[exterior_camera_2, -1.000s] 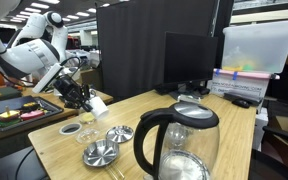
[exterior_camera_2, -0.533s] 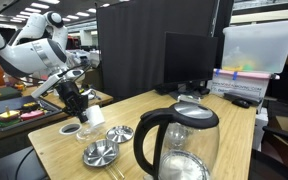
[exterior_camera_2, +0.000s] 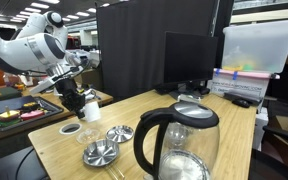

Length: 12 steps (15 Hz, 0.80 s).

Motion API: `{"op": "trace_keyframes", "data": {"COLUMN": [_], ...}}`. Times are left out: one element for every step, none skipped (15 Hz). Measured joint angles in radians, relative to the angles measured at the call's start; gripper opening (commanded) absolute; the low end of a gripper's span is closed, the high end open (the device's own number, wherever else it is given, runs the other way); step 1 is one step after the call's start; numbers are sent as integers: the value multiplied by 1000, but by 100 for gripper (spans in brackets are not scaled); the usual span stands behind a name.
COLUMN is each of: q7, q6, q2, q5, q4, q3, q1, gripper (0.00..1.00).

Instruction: Pour the contents of the white cup into the glass cup

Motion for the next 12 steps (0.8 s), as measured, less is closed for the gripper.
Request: {"op": "trace_keyframes", "data": {"q7": [13,29,44,60,75,91,105,119,130,137,139,140], "q6": [24,44,59,70,76,81,86,95,106,122,142,164], "q2": [-6,-10,-13,-15,-16,-16,-16,-17,-17,-17,-17,-17], "q5": [1,1,1,1,1,1,1,1,1,9,24,41], "q4": [-7,-14,-23,-33,-43,-55,-68,-80,-91,-102,-109,-113], "q3": [-5,-13,-21,-30,-39,-49,-57,-64,-70,-73,-76,-78], "q1": [0,0,0,0,-1,-1,-2,-4,-7,-9,-11,-14], "gripper": [2,2,2,2,2,13,13,5,3,0,2,2]}}
